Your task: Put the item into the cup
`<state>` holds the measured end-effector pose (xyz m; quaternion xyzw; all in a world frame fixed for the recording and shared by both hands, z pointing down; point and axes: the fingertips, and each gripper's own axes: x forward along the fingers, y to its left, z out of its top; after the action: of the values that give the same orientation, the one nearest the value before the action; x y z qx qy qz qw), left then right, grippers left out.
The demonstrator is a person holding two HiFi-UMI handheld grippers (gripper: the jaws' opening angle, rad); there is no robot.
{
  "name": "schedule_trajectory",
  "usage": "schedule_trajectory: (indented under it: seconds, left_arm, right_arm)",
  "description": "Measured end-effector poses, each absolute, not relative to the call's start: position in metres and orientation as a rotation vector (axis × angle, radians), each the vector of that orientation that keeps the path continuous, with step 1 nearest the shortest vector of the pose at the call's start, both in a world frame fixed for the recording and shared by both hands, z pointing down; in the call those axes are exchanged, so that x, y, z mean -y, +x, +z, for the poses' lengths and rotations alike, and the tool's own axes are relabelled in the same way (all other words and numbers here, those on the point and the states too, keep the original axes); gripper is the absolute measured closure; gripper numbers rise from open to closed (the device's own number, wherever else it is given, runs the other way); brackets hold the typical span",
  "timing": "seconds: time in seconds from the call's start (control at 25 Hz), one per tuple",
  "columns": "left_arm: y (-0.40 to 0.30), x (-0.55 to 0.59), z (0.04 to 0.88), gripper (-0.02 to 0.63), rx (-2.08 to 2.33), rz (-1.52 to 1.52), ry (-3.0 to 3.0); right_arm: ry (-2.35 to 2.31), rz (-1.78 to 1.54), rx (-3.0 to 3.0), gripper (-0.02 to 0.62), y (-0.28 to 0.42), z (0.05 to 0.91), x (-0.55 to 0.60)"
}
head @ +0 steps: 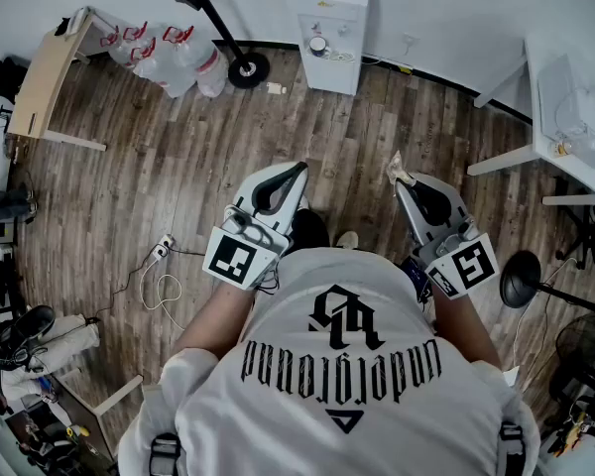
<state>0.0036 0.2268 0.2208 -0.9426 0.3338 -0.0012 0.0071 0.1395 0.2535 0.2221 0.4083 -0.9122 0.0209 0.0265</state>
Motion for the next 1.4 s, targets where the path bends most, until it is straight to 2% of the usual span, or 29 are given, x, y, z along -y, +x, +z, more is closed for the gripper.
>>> schedule_trajectory:
  seconds: [0.76, 1.4]
  left_arm:
    - [-0.002, -0.190, 0.229, 0.600, -1.034, -0.031, -2.965]
    - [-0.089, -0.034, 0.222, 0.600, -0.981, 0.031, -2.976]
  right_arm:
    - [1.245, 0.073, 2.833, 0.560, 0.128, 0.230, -0.219]
    - [1.317, 0.119, 2.772, 0.558, 0.042, 0.230, -0.053]
